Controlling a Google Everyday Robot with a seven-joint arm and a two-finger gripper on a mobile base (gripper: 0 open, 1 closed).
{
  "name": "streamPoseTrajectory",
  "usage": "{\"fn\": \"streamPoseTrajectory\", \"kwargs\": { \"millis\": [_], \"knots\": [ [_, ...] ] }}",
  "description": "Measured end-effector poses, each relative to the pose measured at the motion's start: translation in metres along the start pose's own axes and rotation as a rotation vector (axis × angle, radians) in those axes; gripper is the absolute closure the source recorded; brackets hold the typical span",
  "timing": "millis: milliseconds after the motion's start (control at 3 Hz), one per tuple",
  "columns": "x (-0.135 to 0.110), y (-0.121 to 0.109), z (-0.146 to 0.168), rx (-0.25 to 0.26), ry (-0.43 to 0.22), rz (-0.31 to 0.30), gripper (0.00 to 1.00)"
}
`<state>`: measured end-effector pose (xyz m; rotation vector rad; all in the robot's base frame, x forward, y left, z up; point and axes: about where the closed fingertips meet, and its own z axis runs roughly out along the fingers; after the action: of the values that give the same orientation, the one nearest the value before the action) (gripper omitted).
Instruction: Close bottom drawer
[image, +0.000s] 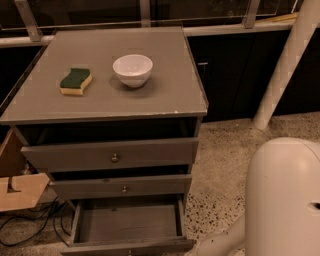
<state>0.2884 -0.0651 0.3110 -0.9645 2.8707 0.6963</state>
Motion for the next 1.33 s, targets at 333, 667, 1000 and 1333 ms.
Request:
{"fn": "streamPoseTrajectory", "kwargs": {
  "millis": [333, 667, 1000, 1333],
  "knots": [
    [-0.013, -0.021, 0.019, 0.008, -0.055, 0.006, 1.00],
    [-0.036, -0.061, 0.038, 0.060, -0.100, 0.022, 1.00],
    [-0.036, -0.061, 0.038, 0.060, -0.100, 0.022, 1.00],
    [-0.025, -0.081, 0.065, 0.072, -0.091, 0.102, 1.00]
  ]
}}
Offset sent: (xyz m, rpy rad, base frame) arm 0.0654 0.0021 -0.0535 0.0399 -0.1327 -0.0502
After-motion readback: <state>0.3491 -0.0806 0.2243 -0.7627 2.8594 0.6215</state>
